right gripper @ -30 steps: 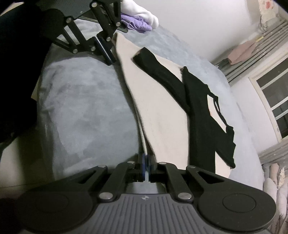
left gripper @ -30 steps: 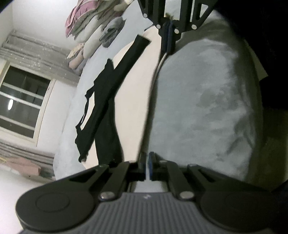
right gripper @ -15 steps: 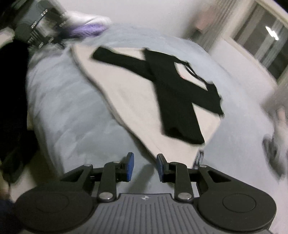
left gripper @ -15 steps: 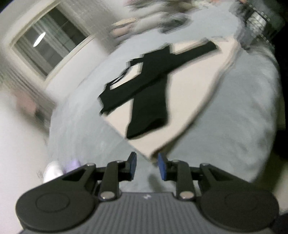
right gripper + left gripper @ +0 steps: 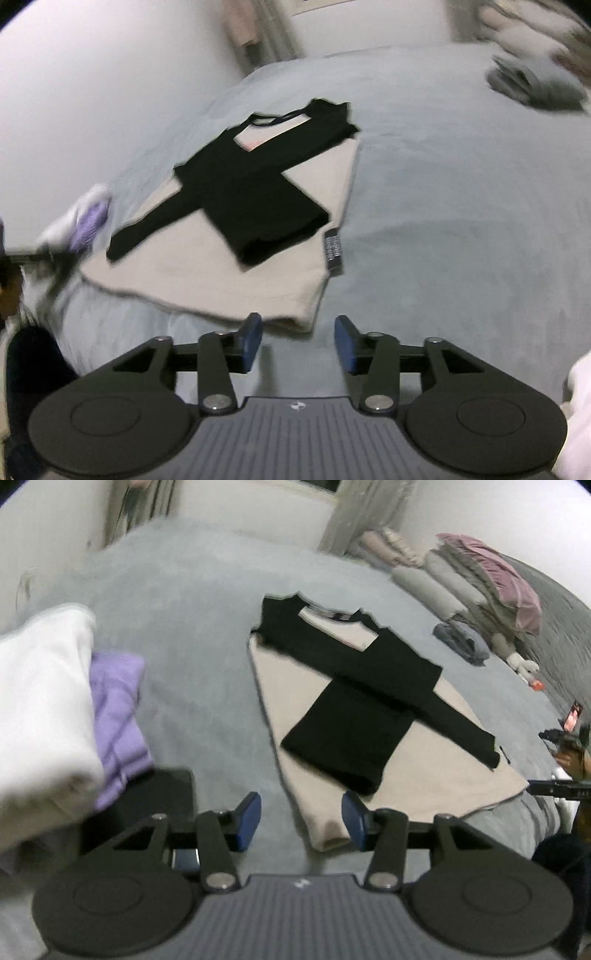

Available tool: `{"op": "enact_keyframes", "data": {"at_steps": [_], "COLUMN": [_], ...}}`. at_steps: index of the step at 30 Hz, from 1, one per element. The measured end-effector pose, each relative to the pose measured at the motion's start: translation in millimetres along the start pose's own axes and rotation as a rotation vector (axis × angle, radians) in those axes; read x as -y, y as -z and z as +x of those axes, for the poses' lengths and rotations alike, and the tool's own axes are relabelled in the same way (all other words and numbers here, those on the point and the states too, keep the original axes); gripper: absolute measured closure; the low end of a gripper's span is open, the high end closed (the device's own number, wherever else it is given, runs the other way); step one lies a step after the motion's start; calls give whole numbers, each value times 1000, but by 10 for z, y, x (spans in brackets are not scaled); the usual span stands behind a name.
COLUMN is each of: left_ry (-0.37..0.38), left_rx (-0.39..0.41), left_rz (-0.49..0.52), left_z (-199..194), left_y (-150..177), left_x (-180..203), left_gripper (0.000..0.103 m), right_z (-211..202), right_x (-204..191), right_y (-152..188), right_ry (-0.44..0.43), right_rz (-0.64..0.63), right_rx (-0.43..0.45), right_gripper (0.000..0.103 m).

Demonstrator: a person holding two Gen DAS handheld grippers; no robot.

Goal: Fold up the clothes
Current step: 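Open both grippers and lift them away from the shirt, then close both grippers on the cream shirt hem edge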

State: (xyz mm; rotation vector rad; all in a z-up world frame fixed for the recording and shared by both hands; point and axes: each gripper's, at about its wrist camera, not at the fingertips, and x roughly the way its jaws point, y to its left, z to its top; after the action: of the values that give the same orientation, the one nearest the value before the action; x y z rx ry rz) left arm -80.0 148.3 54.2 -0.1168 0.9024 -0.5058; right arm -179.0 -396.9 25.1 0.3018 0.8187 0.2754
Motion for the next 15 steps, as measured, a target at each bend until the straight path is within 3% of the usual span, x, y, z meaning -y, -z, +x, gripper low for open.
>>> {"op": "enact_keyframes", "data": {"at_steps": [2, 6, 8, 9, 11, 15], "left_ry": [3, -21, -48, -60, -66, -82], "left_rx": [-26, -33, -36, -36, -26, -3], "left_rz": [-32, -39, -32, -30, -34, -24], "left_z": [103, 198, 234, 242, 203, 37], "left_y": [-4, -23, -25, -25, -15, 14], "left_x": [-56, -44, -22, -14, -10, 1], "left_gripper": [63, 91, 98, 102, 103, 103], "right_z": [17, 47, 79, 96, 119, 93], "right_x": [93, 194, 187, 179, 166, 97], "right_y": [4, -12, -33, -44, -60, -57], "right_ry": [-41, -92, -90, -85, -74, -58], "right_rz": [66, 129, 124, 117, 107, 68], "right_rx": [6, 0, -13, -18, -22, -11], "right_gripper": [53, 53, 55, 59, 92, 93]}}
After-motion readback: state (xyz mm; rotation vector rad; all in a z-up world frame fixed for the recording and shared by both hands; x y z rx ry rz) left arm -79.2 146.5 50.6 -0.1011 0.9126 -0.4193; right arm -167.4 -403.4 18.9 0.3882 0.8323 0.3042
